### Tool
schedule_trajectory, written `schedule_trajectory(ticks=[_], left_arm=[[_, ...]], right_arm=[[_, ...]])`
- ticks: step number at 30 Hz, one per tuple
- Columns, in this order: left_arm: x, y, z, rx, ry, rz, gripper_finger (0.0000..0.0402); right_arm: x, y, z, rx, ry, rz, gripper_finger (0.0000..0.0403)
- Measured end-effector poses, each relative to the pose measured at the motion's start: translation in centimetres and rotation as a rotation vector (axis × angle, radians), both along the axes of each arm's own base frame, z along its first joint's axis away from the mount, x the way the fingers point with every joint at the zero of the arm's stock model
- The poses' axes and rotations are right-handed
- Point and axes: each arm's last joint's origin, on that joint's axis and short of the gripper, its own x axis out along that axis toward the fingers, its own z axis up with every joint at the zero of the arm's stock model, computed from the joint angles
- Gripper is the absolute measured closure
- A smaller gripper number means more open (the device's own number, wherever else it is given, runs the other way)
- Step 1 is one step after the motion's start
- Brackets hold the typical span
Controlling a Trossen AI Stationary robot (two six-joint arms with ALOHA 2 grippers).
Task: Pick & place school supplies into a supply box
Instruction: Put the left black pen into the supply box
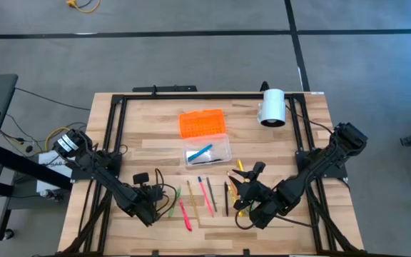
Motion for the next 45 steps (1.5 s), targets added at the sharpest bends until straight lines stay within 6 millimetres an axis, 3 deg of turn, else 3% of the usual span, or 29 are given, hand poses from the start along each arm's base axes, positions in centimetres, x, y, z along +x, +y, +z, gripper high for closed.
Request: schedule_trajectory(ticks=[26,45], left_arm=[[0.2,0.0,0.2,0.051,-0.053,0.021,0.0368],[3.0,-1.4,3.9,0.224,-0.288,-0.102,0.0383]], right_arm=[[0.0,0.0,0.0,-0.003,0.009,0.002,0.0282],[0.0,-0.2,-0.1,-0.009,0.018,-0.002,0.0282]])
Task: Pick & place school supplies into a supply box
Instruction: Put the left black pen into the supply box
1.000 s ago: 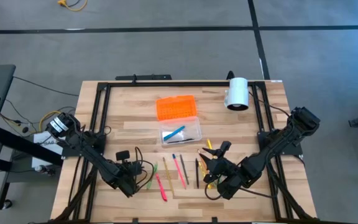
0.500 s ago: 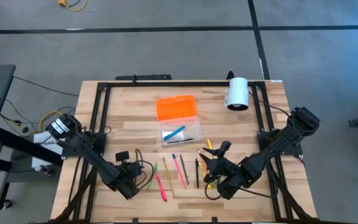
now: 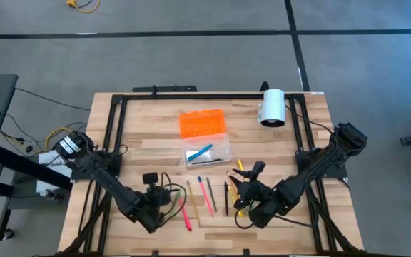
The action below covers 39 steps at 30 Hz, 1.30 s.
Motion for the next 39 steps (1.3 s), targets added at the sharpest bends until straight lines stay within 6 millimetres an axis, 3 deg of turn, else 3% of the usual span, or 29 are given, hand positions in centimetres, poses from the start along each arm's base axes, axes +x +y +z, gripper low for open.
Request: schedule_trajectory(ticks=[6,11,18,25,32,39], left_arm=[[1.4,0.7,1.0,0.114,-0.094,-0.005,0.0381],[3.7,2.3,1.6,0.203,-0.174,-0.009,0.038],[8.1,6.3,2.4,0.259,-0.243,-0.012,0.038],[11.2,10.7,3.4,0.248,-0.297,-0.029,0.038],[13.2,14.1,3.5,0.179,-0.36,-0.041,0.038],[13.4,16.7,2.8,0.116,-0.333,-0.019,0.038]], right_arm=[[0.0,0.0,0.0,0.0,0.0,0.0,0.0282],[0.0,0.0,0.0,-0.001,0.001,0.0,0.0282],[0.0,0.0,0.0,-0.002,0.002,0.0,0.0282],[-0.2,-0.1,-0.1,-0.014,0.018,0.0,0.0282],[-0.2,-0.1,-0.1,-0.015,0.019,0.001,0.0282],[-0.2,-0.1,-0.2,-0.006,0.033,0.01,0.0282]])
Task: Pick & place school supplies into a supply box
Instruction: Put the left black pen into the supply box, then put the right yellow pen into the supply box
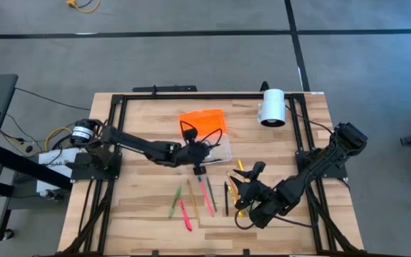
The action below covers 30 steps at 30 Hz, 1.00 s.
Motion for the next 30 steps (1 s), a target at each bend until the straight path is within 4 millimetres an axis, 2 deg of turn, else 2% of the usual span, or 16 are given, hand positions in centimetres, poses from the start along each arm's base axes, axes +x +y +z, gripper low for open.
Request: schedule_trajectory(ticks=[7,17,30], left_arm=[[-0.2,0.85,-0.33,-0.003,0.022,0.024,0.038],[-0.2,0.87,-0.34,-0.003,0.021,0.025,0.0378],[-0.22,0.9,-0.33,0.002,0.018,0.036,0.032]], right_arm=[[-0.01,0.0,-0.01,0.001,0.003,0.001,0.0282],[0.0,0.04,-0.07,0.019,0.017,0.014,0.0282],[0.0,0.05,-0.08,0.022,0.02,0.016,0.0282]])
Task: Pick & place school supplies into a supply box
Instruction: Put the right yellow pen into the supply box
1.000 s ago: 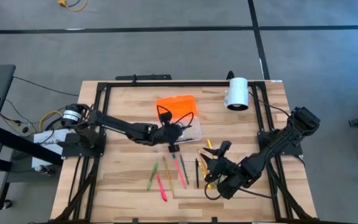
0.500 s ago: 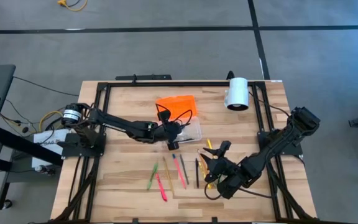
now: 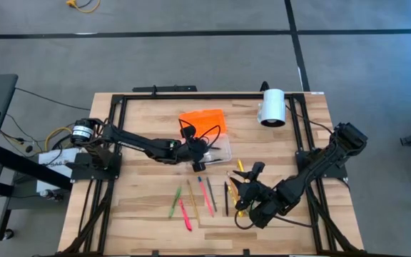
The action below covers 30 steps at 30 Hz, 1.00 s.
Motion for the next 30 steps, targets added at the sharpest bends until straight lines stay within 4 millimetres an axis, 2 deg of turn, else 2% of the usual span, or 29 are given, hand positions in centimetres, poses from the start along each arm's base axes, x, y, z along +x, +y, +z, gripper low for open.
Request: schedule_trajectory(ticks=[6,12,16,20,26,30], left_arm=[[-0.1,-0.4,-0.1,-0.012,0.015,-0.022,0.0315],[-1.4,-3.4,-1.0,-0.054,0.159,-0.111,0.0315],[-3.1,-6.6,-1.7,-0.055,0.255,-0.132,0.0315],[-5.0,-10.6,-1.9,-0.003,0.274,-0.162,0.0315],[-8.8,-16.8,-1.7,0.161,0.192,-0.228,0.0315],[-11.8,-19.5,-1.4,0.323,0.1,-0.239,0.0315]], right_arm=[[0.0,0.0,0.0,0.007,-0.004,-0.003,0.0282],[0.0,-0.3,-0.3,0.06,-0.01,-0.034,0.0282],[0.0,-0.8,-0.5,0.134,-0.031,-0.086,0.0282],[0.0,-1.8,-0.8,0.26,-0.05,-0.184,0.0282],[-0.2,-3.5,-1.6,0.454,0.048,-0.333,0.0282],[-0.2,-4.3,-1.9,0.56,0.098,-0.424,0.0282]])
